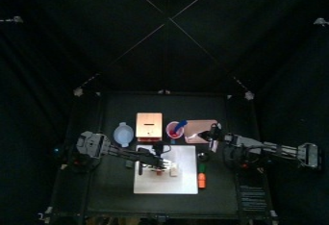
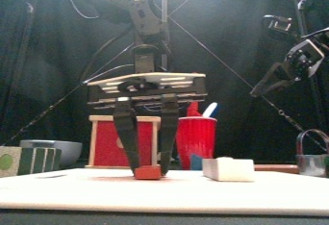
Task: Put salmon on rice
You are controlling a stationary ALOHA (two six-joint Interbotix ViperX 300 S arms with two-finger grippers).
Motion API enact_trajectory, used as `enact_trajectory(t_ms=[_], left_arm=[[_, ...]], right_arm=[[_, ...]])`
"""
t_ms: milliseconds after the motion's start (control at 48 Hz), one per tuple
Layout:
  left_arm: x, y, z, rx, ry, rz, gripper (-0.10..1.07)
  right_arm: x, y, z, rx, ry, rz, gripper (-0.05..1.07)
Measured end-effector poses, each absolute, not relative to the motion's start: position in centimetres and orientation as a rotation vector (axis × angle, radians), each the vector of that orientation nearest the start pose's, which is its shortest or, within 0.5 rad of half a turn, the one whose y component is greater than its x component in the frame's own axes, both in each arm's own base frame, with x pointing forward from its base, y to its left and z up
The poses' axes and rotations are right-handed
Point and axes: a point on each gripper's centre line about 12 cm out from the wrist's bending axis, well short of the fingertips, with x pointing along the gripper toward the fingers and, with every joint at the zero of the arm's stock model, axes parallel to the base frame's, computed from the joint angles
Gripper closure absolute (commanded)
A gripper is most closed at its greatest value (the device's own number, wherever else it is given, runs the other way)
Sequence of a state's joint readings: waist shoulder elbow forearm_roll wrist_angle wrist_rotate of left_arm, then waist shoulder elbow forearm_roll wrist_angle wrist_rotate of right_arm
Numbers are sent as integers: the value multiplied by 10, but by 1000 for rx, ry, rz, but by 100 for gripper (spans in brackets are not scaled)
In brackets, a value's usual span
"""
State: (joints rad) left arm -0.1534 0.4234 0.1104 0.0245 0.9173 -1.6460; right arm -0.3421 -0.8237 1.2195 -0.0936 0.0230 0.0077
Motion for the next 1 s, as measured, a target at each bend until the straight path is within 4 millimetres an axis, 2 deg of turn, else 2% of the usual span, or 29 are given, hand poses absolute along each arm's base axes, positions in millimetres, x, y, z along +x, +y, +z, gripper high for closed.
enact_trajectory(t_ms=[146,458,833,1000], left_arm=[[452,-70,114,-1219,1147,1036,31],[473,-74,145,-1227,1130,1003,31],[503,-73,139,-1221,1104,995,31],[510,-68,139,-1208,1090,1005,31]], right_arm=[[193,-69,211,-13,429,-321,102],[194,-69,212,17,421,-327,102],[194,-69,212,31,425,-330,102],[193,-69,211,33,432,-330,102]])
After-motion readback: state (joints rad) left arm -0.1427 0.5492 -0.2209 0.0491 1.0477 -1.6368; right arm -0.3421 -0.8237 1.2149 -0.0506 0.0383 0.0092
